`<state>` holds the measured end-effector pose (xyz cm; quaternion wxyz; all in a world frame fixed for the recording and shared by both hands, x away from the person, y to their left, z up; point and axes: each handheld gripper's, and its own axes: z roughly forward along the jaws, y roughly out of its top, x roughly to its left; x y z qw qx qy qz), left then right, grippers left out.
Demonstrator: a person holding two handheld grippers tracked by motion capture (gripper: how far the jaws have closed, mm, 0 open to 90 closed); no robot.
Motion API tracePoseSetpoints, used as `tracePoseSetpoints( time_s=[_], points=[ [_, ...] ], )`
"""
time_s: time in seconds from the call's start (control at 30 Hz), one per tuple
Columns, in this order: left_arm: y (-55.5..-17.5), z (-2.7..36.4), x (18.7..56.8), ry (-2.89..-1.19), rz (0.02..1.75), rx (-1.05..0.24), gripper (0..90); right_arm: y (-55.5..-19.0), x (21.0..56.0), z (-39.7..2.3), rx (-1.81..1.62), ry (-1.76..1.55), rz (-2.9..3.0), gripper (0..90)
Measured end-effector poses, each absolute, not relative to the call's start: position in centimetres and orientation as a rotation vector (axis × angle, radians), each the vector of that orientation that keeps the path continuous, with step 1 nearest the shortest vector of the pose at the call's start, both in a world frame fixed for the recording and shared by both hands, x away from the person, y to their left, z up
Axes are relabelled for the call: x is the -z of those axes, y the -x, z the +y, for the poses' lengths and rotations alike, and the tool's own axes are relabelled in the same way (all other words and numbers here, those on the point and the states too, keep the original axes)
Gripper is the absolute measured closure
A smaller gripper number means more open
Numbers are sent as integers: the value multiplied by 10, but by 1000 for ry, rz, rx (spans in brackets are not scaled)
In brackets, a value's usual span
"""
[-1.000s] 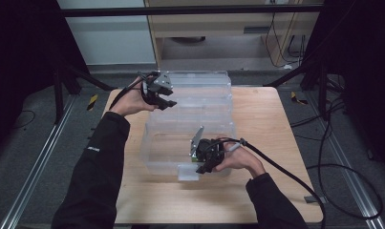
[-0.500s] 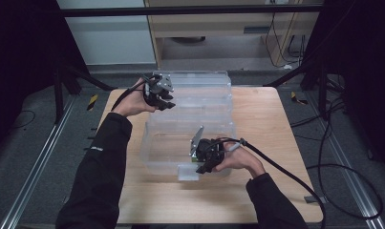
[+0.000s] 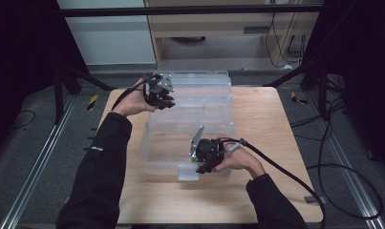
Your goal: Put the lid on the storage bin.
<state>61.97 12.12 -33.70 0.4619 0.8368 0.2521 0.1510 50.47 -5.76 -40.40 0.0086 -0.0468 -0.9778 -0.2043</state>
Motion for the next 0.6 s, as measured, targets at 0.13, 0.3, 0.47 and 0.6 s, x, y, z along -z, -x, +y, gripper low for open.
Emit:
tracePoseSetpoints(
  time_s=[0.13,0.3,0.47,0.6],
  points=[
    [-619,120,337,-2057,616,-370,778,-504,405,-59,660,169,-3054,688],
    [-617,119,336,-2059,617,-359,799,-504,405,-58,659,170,-3056,688],
    [-615,121,333,-2133,553,-375,826,-503,405,-59,661,172,-3058,690],
    [-621,132,320,-2380,369,-428,841,-503,405,-59,662,169,-3062,691]
  ],
)
